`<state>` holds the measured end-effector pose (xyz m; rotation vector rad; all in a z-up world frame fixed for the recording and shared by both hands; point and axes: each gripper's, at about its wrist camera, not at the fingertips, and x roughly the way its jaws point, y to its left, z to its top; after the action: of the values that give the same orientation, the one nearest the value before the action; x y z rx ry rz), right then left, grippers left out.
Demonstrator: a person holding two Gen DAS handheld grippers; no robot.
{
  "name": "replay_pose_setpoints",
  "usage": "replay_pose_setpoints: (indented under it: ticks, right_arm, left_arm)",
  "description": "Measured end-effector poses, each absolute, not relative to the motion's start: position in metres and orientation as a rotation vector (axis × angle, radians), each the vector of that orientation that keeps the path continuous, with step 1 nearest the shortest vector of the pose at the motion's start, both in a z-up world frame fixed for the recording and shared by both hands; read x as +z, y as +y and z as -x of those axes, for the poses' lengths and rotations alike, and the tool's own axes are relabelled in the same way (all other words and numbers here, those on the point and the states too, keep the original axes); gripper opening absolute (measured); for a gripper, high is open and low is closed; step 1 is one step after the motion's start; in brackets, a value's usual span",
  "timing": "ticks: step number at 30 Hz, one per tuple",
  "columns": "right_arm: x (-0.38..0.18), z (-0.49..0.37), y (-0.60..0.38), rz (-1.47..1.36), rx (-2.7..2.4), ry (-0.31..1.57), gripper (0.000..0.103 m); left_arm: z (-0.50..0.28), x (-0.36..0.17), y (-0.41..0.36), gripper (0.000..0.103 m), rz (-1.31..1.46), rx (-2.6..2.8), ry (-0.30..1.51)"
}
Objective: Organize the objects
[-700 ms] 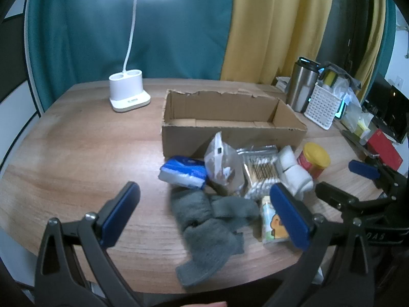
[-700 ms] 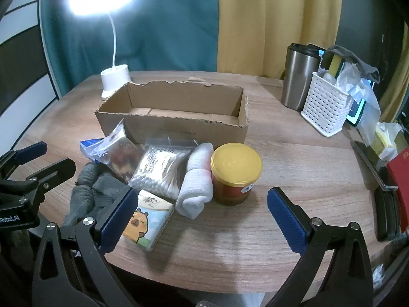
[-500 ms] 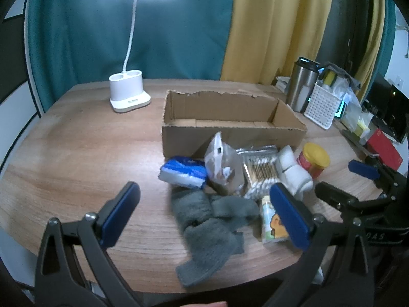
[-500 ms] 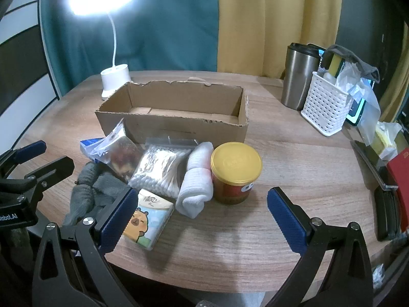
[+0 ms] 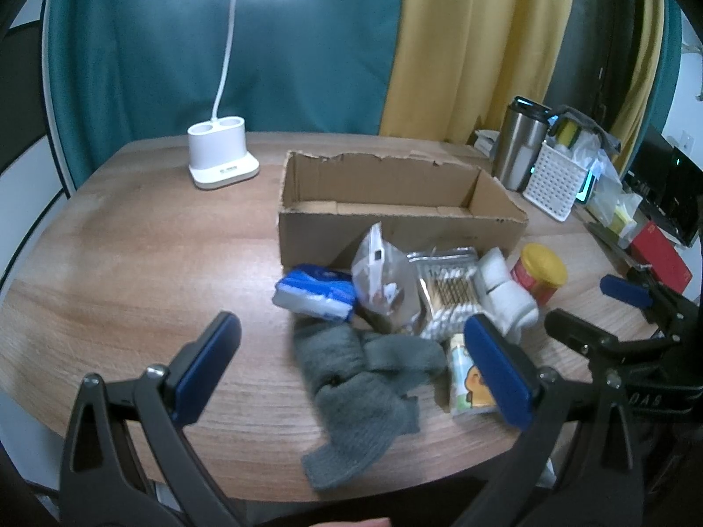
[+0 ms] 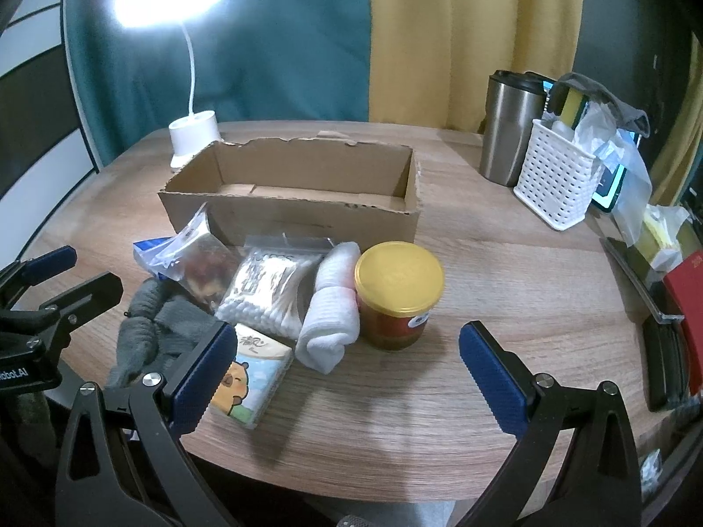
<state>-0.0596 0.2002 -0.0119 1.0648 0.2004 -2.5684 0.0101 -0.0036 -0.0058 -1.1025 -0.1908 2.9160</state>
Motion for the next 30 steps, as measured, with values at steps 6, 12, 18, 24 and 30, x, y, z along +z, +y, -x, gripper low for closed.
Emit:
replay_pose_setpoints:
  ticks: [6, 12, 18, 24, 30]
  right_arm:
    - [-0.0130, 0.0595, 0.2014, -1.066, -2.568, 0.200, 0.103]
    - [-0.0131, 0.0591, 0.2013, -1.066, -2.568, 0.199, 0.103]
    - [-0.0142, 0.0582, 0.2000, -1.065, -2.570, 0.200, 0.103]
    - [-0.0148, 0.0573, 0.1988, -1.062, -2.572, 0.202, 0.103]
    - [-0.0142, 0.0565, 0.1988, -1.060, -2.573, 0.202, 0.103]
  left_arm:
    - [-0.0108, -0.0063, -0.0035, 0.103, 1.097, 2.915, -0.187]
    - [-0.0118, -0.0080, -0.0029, 0.103, 1.100, 2.916, -0.192]
    - [-0.0124, -0.0092, -0.0030, 0.103, 1.100, 2.918, -0.203]
    - [-0.0132, -0.0094, -0.0038, 0.103, 1.102, 2.918, -0.207]
    - [-0.0142, -0.0091, -0.0038, 0.103, 1.104, 2.920, -0.208]
